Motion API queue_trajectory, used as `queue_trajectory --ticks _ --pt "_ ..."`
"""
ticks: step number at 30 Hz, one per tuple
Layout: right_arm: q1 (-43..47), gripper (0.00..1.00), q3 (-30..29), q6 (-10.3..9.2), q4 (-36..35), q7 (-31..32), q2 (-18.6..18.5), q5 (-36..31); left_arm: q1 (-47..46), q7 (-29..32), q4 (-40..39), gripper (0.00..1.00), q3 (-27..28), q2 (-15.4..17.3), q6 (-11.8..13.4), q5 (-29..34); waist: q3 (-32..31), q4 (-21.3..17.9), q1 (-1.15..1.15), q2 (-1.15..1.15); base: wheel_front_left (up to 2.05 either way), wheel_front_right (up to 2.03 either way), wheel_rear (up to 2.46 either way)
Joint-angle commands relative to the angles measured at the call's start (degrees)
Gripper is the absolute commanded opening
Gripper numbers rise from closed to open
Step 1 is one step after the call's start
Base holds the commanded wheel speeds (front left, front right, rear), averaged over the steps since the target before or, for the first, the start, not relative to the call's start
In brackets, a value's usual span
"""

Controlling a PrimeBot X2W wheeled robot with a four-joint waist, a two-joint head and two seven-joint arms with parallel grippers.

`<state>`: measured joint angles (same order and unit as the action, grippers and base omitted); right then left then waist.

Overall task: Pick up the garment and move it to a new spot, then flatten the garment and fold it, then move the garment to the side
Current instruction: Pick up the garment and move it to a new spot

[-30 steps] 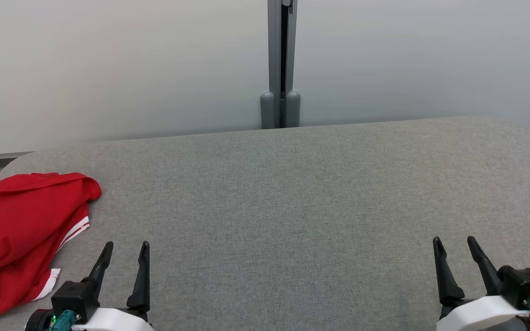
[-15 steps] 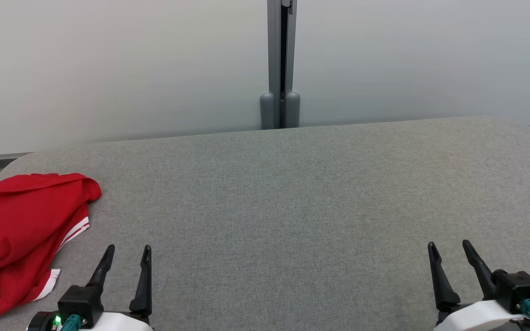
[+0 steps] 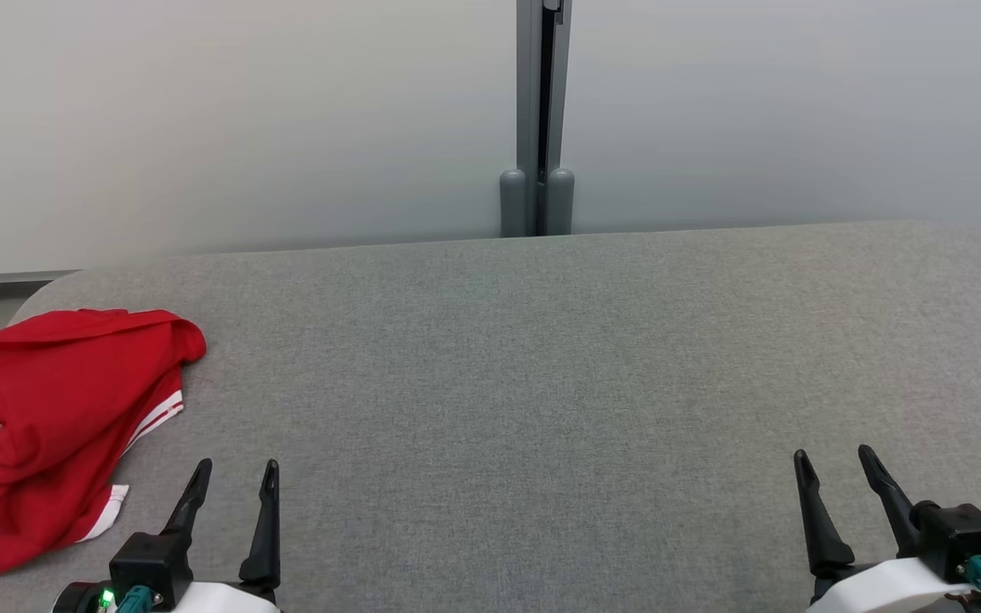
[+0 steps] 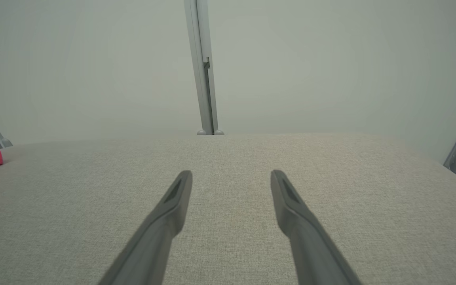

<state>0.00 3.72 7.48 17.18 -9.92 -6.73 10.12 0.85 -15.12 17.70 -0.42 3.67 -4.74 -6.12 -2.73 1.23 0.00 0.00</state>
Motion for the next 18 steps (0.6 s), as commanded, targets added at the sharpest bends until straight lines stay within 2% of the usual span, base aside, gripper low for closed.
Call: queue_trajectory --ticks 1,6,18 --pt "0.2 1.0 -0.3 0.02 -0.1 -0.2 -0.3 0.2 -0.6 0.0 0.2 1.0 0.4 0.2 -0.2 -0.4 0.1 0.4 0.0 0.0 0.0 0.0 0.0" --pt "0.7 1.0 -0.3 0.02 -1.1 0.1 0.0 0.2 -1.8 0.0 0.9 1.0 0.9 -0.1 -0.6 -1.1 0.3 3.1 0.0 0.0 0.0 0.0 0.0" --pt "0.9 1.0 1.8 0.01 -7.1 2.5 0.6 -0.8 -4.0 0.0 1.7 1.0 2.6 -0.4 -0.8 -1.9 0.6 19.4 0.0 0.0 0.0 0.0 0.0"
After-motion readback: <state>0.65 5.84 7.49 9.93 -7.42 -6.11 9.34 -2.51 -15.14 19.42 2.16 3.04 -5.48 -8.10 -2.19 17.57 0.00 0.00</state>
